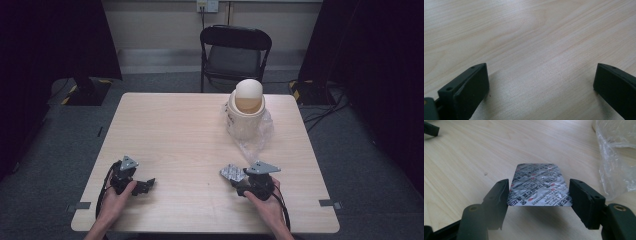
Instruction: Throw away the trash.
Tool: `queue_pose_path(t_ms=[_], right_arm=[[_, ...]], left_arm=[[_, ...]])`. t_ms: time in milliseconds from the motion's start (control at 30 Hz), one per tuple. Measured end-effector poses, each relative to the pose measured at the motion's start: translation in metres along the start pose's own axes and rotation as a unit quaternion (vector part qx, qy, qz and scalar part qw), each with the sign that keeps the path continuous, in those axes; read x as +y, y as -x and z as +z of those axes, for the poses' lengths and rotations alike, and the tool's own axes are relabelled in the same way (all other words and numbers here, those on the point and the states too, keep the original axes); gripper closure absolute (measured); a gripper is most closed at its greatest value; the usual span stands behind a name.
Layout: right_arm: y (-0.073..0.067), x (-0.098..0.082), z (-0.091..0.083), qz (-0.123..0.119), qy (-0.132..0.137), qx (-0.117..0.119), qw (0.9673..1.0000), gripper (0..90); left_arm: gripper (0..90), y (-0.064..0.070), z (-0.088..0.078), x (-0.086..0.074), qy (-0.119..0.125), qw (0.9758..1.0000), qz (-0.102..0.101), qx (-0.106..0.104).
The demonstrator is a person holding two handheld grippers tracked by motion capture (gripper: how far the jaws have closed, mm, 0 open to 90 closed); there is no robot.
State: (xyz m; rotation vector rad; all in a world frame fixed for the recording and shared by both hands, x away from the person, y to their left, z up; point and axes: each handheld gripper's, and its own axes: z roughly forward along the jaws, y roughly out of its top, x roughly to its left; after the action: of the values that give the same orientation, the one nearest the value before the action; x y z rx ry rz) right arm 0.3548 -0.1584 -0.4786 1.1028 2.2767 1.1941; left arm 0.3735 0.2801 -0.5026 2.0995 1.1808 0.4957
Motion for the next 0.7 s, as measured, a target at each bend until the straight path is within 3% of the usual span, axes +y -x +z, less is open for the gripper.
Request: queue_pose_path(t_ms=[700], right_arm=[[0.014,0.022,-0.022,0.022,0.034,0.0,0.9992,34.3]], left_arm=[[0.0,0.0,0.0,0.0,0.0,1.0,0.0,0.0]])
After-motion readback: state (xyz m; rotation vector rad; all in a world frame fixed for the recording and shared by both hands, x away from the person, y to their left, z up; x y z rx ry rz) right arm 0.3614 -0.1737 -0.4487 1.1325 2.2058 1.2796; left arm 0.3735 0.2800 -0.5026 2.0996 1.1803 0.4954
